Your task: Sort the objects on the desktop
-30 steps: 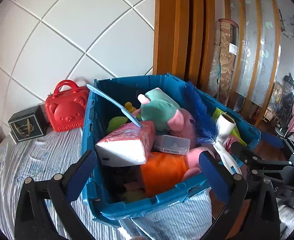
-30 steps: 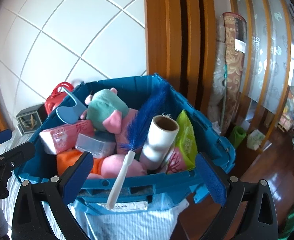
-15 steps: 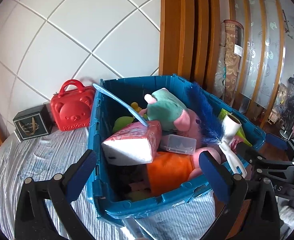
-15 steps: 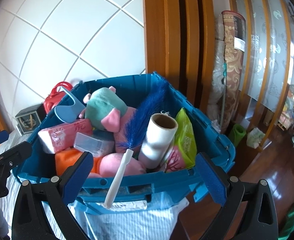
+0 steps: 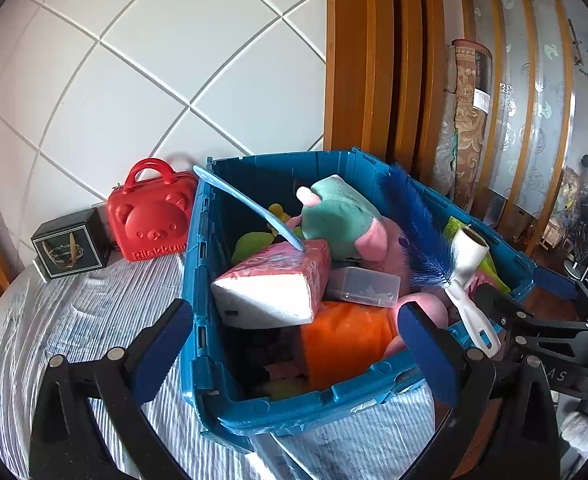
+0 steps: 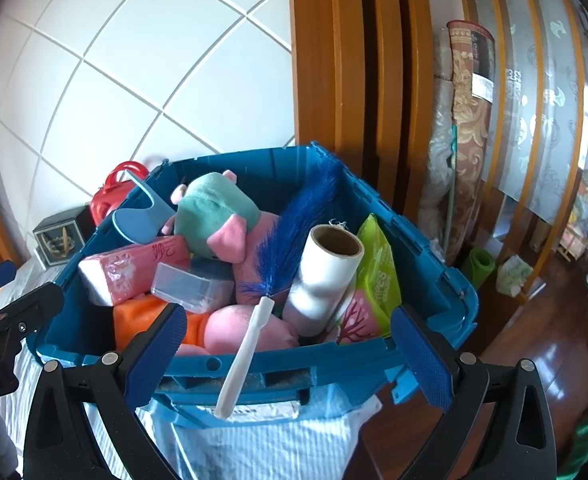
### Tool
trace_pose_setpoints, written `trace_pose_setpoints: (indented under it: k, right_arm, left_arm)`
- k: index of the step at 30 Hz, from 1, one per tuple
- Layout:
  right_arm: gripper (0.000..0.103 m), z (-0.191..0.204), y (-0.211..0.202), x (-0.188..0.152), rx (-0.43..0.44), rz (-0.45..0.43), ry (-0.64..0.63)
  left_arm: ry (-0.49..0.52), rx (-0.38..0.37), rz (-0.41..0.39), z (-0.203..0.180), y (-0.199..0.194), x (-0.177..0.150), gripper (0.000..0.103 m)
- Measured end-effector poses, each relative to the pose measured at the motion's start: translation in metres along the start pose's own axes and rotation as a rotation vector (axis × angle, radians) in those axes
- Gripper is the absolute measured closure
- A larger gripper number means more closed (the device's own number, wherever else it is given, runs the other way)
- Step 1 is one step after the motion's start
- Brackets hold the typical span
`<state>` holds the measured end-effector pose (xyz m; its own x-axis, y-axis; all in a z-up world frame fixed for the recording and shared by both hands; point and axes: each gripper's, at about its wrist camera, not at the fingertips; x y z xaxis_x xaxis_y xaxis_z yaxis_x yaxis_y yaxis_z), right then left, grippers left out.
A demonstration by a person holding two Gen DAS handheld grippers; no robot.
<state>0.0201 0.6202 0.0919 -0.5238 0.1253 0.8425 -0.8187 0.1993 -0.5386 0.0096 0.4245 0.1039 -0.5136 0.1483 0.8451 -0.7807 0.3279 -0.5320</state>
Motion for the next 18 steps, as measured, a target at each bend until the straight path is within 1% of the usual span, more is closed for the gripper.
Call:
trace_pose_setpoints:
  k: [8,12,18]
  right_arm:
    - [0.000,-0.0013,0.0007,-0.0010,0.002,-0.002,0.006]
    - [0.000,-0.0016,0.0015,-0.0017,0.003,0.004,0.001]
    - [0.000,-0.0010,0.0010,-0.0025,0.005,0.004,0.002]
  left_arm:
    - [-0.006,-0.002,0.001,0.0002,0.0005,-0.0006,0.000]
    - [-0.018,-0.022,0.012,0.0006,0.0010,-0.0012,0.000]
    - [0.001,-0.023,0.008,-0.0040,-0.0005,-0.0034,0.000]
Point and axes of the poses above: each gripper's, at about its wrist camera, not at the fingertips, and y roughly the way its jaws point, z to its left, x to its top, and after that the axes turned 2 degrees about -y, right-handed
